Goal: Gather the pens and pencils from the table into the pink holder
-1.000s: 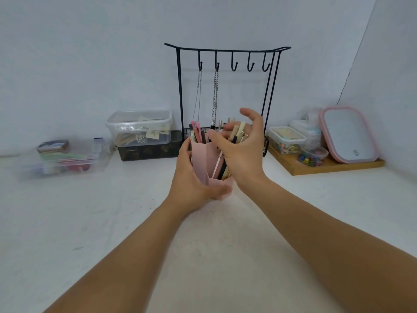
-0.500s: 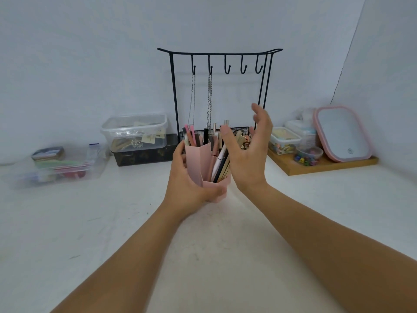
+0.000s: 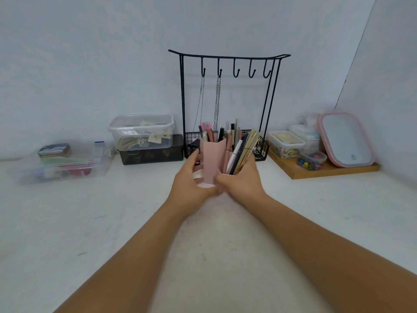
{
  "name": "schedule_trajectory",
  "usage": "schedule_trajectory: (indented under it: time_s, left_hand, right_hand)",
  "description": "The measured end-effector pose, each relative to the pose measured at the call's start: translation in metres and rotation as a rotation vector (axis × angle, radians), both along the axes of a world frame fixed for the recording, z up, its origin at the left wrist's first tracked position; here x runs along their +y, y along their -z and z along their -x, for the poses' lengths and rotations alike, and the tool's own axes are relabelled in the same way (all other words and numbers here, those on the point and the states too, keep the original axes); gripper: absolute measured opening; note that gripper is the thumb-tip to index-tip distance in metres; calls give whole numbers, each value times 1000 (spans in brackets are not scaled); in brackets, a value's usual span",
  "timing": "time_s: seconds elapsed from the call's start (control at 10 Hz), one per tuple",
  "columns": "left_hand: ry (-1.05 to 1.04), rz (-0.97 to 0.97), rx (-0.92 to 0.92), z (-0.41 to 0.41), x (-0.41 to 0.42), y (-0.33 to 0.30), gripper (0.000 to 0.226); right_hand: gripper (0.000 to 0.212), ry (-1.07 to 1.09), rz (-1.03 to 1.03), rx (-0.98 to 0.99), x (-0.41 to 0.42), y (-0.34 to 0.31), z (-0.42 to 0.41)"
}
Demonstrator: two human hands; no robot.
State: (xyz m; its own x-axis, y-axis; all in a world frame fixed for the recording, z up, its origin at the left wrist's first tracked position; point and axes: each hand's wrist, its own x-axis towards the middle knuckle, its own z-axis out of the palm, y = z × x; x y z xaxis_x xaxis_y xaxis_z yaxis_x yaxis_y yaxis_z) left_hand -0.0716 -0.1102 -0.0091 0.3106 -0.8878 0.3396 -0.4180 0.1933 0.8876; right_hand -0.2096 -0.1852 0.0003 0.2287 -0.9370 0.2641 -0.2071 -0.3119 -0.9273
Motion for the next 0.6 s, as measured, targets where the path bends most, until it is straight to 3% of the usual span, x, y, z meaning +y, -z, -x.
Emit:
schedule_trajectory:
  time_s: [0.2,0.3,0.4,0.5,0.6]
  left_hand:
    - [57,-148,-46,1,-10,5,79]
    - [52,-178,-73,3,-11,6,74]
    - [-28,-119,-30,3,-8,2,65]
    - [-109,-40,30,0,-6,1,56]
    - [-210,46,163,-1,-5,-2,48]
  right_hand:
    - [61,211,5,-28,-6,5,-13]
    - [67,271,-2,-37,-13,9,-25]
    - [82,283,-37,20,-15,5,-30]
    - [100,279,-24,-41,-17,7,-27]
    - [134,359,58,-198,-8,-6,-22]
